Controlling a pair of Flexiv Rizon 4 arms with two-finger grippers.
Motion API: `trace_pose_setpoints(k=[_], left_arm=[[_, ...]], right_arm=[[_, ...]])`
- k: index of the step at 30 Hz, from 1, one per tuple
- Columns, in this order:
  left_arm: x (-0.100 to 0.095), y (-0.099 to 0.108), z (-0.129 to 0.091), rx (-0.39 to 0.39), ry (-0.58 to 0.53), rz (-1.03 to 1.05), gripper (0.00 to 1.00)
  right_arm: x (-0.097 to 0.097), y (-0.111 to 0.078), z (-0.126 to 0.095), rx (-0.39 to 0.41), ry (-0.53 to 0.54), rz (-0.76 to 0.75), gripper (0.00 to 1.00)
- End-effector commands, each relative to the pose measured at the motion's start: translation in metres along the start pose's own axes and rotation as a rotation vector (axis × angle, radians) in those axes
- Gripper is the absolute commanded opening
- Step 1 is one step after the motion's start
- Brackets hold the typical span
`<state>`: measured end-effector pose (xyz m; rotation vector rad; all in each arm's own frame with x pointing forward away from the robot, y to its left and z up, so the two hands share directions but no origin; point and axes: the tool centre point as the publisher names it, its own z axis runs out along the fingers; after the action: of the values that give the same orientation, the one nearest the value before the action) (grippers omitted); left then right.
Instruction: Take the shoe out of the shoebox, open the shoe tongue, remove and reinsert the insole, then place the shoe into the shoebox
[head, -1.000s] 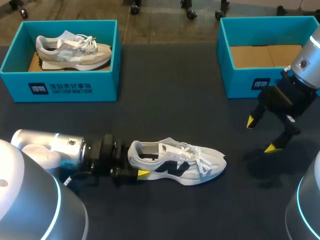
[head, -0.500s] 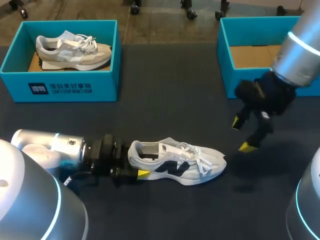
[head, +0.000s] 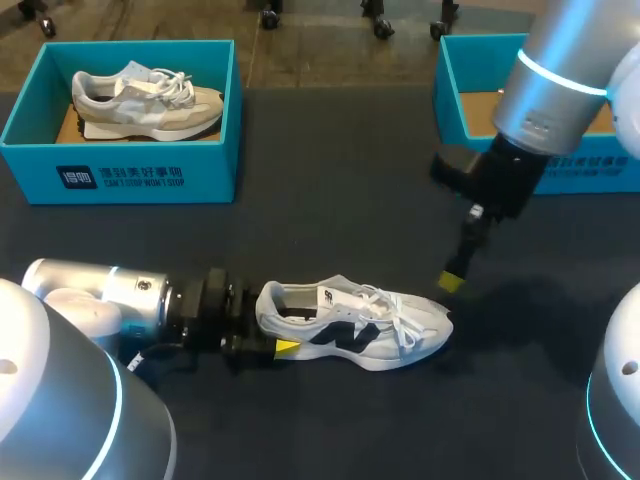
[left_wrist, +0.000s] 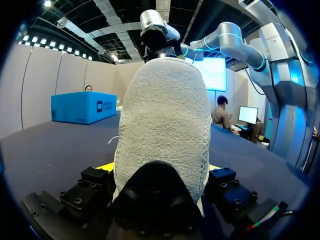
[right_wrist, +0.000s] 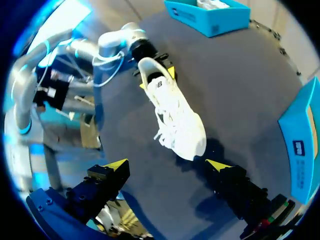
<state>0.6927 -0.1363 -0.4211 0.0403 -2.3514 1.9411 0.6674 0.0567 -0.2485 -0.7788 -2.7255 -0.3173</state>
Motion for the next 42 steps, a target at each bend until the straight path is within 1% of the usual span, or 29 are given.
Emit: trace_pose_setpoints(k=[1, 2, 3, 5, 6, 18, 19, 21, 24, 27, 28, 29, 30, 33, 34, 35, 42], left_arm=[[-0.003, 0.005, 0.004, -0.001, -0.001, 0.000, 0.00], [-0.003, 0.005, 0.004, -0.001, -0.001, 0.000, 0.00], [-0.003, 0.005, 0.004, -0.001, -0.001, 0.000, 0.00], [-0.003, 0.005, 0.004, -0.001, -0.001, 0.000, 0.00], [-0.003, 0.005, 0.004, -0.001, -0.001, 0.000, 0.00], [-0.003, 0.005, 0.004, -0.001, -0.001, 0.000, 0.00], [-0.003, 0.005, 0.004, -0.001, -0.001, 0.000, 0.00], [-0.003, 0.005, 0.004, -0.001, -0.001, 0.000, 0.00], [-0.003, 0.005, 0.004, -0.001, -0.001, 0.000, 0.00], [-0.003, 0.005, 0.004, -0.001, -0.001, 0.000, 0.00], [-0.003, 0.005, 0.004, -0.001, -0.001, 0.000, 0.00], [-0.003, 0.005, 0.004, -0.001, -0.001, 0.000, 0.00], [-0.003, 0.005, 0.004, -0.001, -0.001, 0.000, 0.00], [-0.003, 0.005, 0.004, -0.001, -0.001, 0.000, 0.00], [-0.003, 0.005, 0.004, -0.001, -0.001, 0.000, 0.00], [-0.003, 0.005, 0.004, -0.001, -0.001, 0.000, 0.00], [-0.003, 0.005, 0.004, -0.001, -0.001, 0.000, 0.00]], right_arm=[[0.021, 0.036, 0.020, 0.240, -0.095, 0.325, 1.00], [0.021, 0.036, 0.020, 0.240, -0.095, 0.325, 1.00], [0.030, 0.044, 0.025, 0.276, -0.132, 0.429, 1.00], [0.039, 0.049, 0.030, 0.303, -0.171, 0.545, 1.00], [0.043, 0.051, 0.034, 0.332, -0.187, 0.626, 1.00], [0.043, 0.051, 0.034, 0.332, -0.187, 0.626, 1.00], [0.045, 0.055, 0.035, 0.327, -0.199, 0.636, 1.00], [0.051, 0.061, 0.040, 0.322, -0.238, 0.708, 1.00], [0.059, 0.064, 0.047, 0.304, -0.279, 0.766, 1.00], [0.072, 0.069, 0.053, 0.273, -0.353, 0.807, 1.00], [0.077, 0.073, 0.055, 0.280, -0.390, 0.815, 1.00], [0.077, 0.073, 0.055, 0.280, -0.390, 0.815, 1.00], [0.084, 0.079, 0.057, 0.294, -0.440, 0.844, 1.00], [0.088, 0.086, 0.061, 0.299, -0.517, 0.856, 1.00], [0.088, 0.087, 0.062, 0.292, -0.531, 0.845, 1.00], [0.088, 0.088, 0.062, 0.285, -0.532, 0.873, 1.00], [0.088, 0.088, 0.062, 0.285, -0.532, 0.873, 1.00]])
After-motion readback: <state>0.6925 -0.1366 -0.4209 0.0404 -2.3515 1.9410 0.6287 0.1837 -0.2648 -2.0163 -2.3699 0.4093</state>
